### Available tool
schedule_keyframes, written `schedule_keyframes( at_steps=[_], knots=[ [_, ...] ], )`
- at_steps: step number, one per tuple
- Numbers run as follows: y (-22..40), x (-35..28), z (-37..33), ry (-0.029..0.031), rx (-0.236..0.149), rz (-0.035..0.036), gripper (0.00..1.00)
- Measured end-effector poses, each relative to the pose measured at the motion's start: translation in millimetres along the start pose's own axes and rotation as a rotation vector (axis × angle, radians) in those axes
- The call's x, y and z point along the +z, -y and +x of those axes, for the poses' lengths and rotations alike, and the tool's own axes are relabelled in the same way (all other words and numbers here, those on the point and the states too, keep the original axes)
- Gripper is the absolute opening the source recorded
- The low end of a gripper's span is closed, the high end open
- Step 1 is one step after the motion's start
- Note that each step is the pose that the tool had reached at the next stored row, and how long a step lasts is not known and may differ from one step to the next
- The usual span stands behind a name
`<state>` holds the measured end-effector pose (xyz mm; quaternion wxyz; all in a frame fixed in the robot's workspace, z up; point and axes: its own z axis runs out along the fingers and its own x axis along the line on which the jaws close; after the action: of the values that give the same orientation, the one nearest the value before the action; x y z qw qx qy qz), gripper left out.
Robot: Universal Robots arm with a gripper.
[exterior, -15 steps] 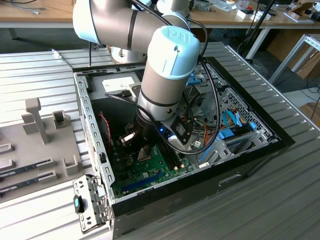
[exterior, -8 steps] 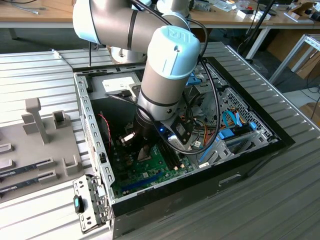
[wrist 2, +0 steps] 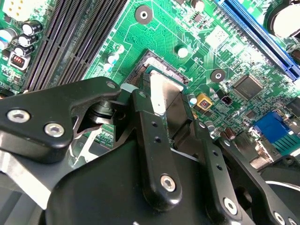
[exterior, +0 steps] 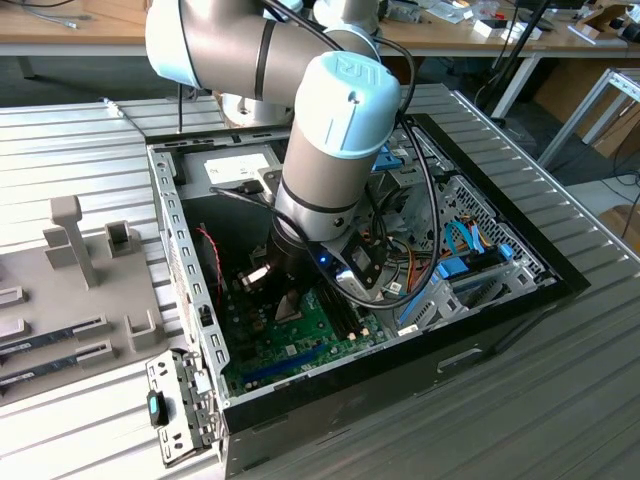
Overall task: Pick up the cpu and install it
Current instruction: 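Place the cpu into insertion slot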
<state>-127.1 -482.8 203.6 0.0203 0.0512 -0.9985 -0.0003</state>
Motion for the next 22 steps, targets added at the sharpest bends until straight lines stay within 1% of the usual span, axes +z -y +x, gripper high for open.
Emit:
schedule_keyframes(
  at_steps=[5, 14, 17, 19, 22],
  knots=[
    [0.7, -2.5, 0.1, -0.0004, 0.002, 0.0004, 0.38],
    [6.6, -2.5, 0.1, -0.0008, 0.04, -0.0012, 0.38],
    [7.0, -2.6, -2.1, -0.0007, 0.043, -0.0034, 0.38],
    [6.8, -3.2, -2.3, -0.0007, 0.045, -0.0035, 0.38],
    [4.5, -3.2, -2.8, -0.0007, 0.048, -0.0037, 0.38]
  ],
)
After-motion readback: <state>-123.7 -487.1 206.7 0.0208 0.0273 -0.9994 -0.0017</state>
